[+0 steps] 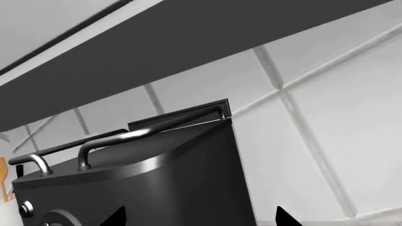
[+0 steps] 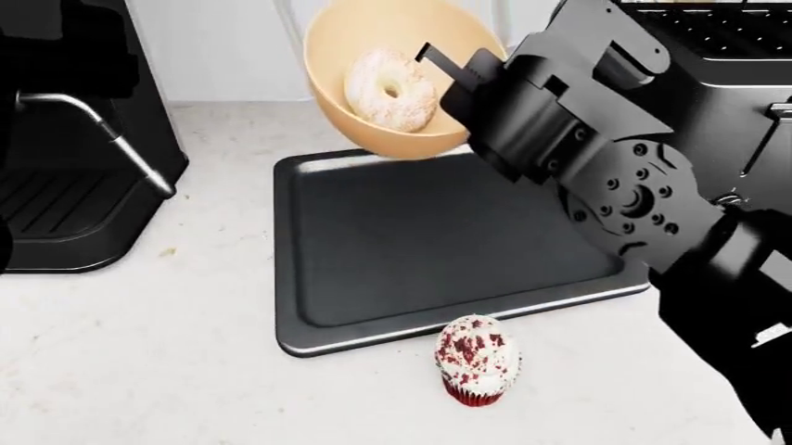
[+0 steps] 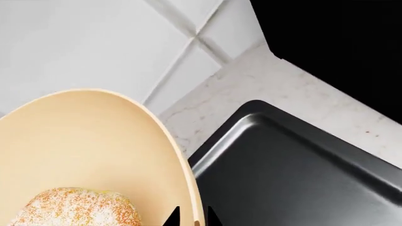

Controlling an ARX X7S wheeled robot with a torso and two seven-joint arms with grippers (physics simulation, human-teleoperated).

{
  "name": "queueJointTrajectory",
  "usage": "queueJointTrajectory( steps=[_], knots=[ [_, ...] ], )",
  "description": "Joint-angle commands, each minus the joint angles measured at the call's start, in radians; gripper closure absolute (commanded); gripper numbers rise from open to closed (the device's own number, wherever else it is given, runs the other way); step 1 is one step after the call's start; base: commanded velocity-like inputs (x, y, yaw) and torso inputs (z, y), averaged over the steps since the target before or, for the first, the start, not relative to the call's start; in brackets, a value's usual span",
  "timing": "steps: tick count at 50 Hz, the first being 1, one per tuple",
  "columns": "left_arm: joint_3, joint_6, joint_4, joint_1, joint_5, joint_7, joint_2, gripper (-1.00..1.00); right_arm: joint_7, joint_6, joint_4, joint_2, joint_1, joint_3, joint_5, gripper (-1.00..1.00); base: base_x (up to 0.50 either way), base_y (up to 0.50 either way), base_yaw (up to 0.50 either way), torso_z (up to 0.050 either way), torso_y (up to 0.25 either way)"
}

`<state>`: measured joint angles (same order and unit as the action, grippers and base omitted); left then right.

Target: Pick up the bowl with donut and place it on the tray. Pick up the cupcake and place it on the tray.

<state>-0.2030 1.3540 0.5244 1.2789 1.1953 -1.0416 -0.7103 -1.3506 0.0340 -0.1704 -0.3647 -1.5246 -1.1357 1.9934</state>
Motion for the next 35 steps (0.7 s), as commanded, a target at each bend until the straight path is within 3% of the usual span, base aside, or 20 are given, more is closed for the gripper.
queueJointTrajectory(
  steps=[1,35],
  knots=[
    [-0.006,-0.01,-0.003,-0.002,0.0,0.0,-0.004,-1.0,0.008,-0.033,-0.059,0.027,-0.005,-0.014,0.001,1.0,0.0,0.0,0.0,0.0,0.0],
    [-0.018,-0.029,-0.003,-0.007,0.013,-0.01,-0.012,-1.0,-0.021,-0.074,-0.114,0.055,0.002,-0.062,0.005,1.0,0.0,0.0,0.0,0.0,0.0]
  ],
)
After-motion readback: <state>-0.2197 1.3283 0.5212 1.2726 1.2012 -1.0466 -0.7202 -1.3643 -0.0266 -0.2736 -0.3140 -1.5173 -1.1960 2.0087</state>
